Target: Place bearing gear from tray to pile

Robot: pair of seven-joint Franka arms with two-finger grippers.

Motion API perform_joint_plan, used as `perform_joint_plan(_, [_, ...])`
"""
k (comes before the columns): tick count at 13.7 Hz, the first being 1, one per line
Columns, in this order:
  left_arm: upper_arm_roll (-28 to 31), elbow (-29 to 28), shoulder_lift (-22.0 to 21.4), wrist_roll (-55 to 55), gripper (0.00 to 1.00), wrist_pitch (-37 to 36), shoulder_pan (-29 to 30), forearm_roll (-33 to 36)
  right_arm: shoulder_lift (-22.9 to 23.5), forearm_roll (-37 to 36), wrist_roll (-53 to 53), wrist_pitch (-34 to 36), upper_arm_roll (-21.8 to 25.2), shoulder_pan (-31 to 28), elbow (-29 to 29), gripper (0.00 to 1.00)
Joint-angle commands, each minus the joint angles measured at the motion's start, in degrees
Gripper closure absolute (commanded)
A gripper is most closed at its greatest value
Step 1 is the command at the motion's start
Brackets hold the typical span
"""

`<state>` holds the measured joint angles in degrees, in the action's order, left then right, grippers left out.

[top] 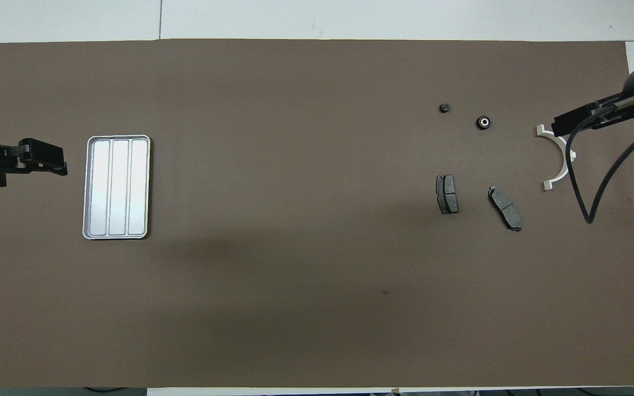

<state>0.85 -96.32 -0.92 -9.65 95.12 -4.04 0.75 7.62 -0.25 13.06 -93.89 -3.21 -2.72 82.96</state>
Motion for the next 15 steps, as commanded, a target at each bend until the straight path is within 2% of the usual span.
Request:
perform_joint_plan(1, [0.0,0.3,-0.7,0.4,0.00,-0.9,0.1,0.0,-4.2,1.6,-0.2,2.3,-0.1,-0.7,2.7,0.00])
perform_joint_plan(4, [0.0,0.3,-0.7,0.3,0.00,-0.9,0.1,0.0,-4.9,1.5,-5.8,4.7,-0.1,-0.2,2.2,0.00])
perform_joint_plan(7, [-0.1,0.3,-0.7,0.4,0.00,-0.9,0.1,0.0,-6.4,1.4,-6.4,6.9,-0.1,-0.6,2.3,0.00])
perform_joint_plan(15, [0.0,0.3,-0.7,0.3,0.00,-0.9,0.1,0.0,-6.0,1.4,-6.3,4.2,-0.1,-0.9,4.8,0.00])
